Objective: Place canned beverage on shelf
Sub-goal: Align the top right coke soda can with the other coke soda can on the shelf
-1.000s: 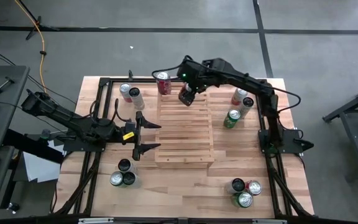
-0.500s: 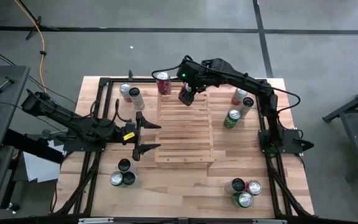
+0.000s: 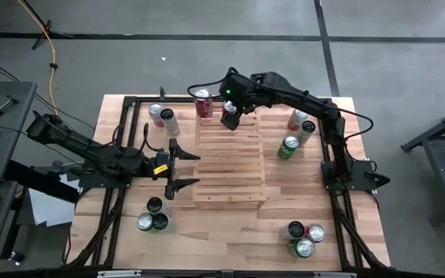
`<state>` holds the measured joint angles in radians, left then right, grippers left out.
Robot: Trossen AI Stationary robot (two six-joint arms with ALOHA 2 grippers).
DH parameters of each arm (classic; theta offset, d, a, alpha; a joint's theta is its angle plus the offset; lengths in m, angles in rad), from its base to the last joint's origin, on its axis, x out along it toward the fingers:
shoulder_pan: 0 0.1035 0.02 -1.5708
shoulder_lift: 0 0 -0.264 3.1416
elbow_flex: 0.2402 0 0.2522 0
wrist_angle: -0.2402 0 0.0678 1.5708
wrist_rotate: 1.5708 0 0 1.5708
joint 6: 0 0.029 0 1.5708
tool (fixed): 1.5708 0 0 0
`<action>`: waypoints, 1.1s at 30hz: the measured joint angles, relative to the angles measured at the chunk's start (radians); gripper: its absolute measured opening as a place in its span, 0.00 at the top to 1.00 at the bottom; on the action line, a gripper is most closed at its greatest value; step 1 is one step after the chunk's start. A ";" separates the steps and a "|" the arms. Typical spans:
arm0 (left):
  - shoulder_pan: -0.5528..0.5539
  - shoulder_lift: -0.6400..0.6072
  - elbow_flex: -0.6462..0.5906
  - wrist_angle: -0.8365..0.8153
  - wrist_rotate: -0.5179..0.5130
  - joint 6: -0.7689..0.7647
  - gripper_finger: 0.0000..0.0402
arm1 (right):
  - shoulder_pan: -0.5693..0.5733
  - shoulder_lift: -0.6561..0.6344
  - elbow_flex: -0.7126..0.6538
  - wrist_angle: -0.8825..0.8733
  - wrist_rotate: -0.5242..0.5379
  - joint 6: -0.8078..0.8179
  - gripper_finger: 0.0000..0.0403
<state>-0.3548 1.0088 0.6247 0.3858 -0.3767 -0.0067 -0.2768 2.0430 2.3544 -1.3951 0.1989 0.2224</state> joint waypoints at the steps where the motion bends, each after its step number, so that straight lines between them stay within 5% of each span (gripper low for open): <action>1: -0.001 0.000 0.000 -0.002 0.000 0.000 0.19 | 0.000 0.000 0.002 -0.002 0.000 -0.005 0.07; 21: -0.084 -0.032 0.000 -0.034 -0.001 -0.014 0.19 | 0.128 -0.118 -0.071 -0.174 0.122 0.022 0.07; 29: -0.133 -0.108 0.000 -0.116 -0.047 -0.017 0.19 | 0.175 -0.307 -0.451 -0.119 0.273 0.090 0.07; 33: -0.140 -0.127 0.000 -0.139 -0.084 -0.016 0.19 | 0.175 -0.496 -0.710 0.062 0.298 0.152 0.07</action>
<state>-0.4950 0.8822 0.6243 0.2469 -0.4612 -0.0227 -0.1017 1.5468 1.6441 -1.3330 0.4973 0.3742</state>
